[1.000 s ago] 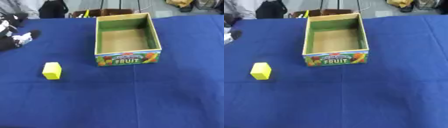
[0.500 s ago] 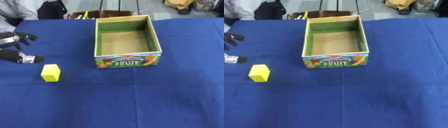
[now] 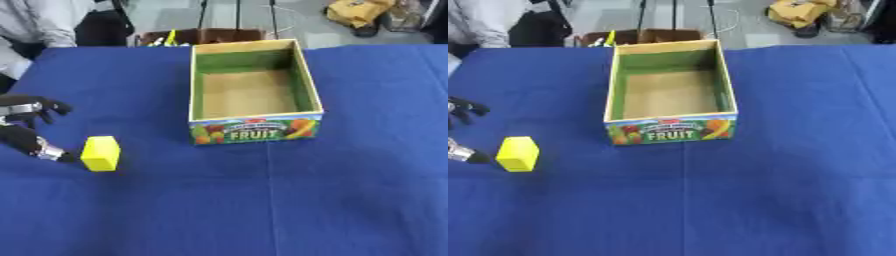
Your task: Pick up objects on the table and place them in the box.
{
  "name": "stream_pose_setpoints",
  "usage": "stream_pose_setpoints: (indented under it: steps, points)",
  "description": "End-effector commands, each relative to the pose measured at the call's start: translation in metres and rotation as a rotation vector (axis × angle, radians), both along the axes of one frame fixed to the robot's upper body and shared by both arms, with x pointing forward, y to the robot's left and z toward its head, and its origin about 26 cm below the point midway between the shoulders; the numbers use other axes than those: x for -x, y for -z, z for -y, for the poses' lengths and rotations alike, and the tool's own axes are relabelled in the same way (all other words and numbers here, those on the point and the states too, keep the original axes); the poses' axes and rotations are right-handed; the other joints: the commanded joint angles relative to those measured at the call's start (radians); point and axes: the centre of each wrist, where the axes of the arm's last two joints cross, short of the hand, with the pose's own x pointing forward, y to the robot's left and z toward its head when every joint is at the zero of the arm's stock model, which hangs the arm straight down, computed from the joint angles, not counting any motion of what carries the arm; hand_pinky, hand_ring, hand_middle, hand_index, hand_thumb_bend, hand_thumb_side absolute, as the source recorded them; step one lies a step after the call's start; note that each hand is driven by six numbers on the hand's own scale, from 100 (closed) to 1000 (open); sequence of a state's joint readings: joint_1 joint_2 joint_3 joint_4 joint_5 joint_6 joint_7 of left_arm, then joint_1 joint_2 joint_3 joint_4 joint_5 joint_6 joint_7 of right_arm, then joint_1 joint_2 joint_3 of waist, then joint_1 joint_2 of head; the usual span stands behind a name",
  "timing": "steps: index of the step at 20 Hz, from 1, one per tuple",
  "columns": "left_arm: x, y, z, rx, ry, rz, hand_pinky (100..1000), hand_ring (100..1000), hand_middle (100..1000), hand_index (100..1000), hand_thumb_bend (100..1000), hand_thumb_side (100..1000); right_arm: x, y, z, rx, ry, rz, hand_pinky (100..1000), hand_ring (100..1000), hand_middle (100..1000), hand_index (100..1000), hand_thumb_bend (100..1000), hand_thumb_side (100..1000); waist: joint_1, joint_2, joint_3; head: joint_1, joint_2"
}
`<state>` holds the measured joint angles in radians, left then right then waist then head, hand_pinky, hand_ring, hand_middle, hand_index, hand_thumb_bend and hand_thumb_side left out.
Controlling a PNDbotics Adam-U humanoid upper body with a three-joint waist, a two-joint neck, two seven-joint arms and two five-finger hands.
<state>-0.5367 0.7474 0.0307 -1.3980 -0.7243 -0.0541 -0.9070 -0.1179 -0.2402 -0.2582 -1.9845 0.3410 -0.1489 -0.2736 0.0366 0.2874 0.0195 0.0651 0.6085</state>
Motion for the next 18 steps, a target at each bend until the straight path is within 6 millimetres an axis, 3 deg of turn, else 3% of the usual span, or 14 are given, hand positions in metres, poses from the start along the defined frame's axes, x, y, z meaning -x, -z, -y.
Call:
stream_pose_setpoints:
  steps: [1,11,18]
  points:
    - [-0.001,-0.012,-0.005,-0.056,0.03,0.017,772,870,939,1000,713,538,0.002,-0.007,0.001,0.029,-0.001,0.017,692,809,605,754,100,715,0.001,-0.017,-0.001,-0.004,-0.016]
    - [-0.009,-0.007,0.002,-0.093,0.104,-0.008,752,844,935,1000,708,537,0.001,-0.008,0.0,0.034,-0.01,0.01,694,810,604,752,100,716,0.008,-0.018,-0.005,-0.005,-0.023]
    - [-0.016,0.005,0.008,-0.116,0.119,-0.047,746,835,924,1000,657,554,0.0,-0.008,-0.001,0.036,-0.023,0.006,696,811,602,748,100,715,0.015,-0.016,-0.01,-0.003,-0.025]
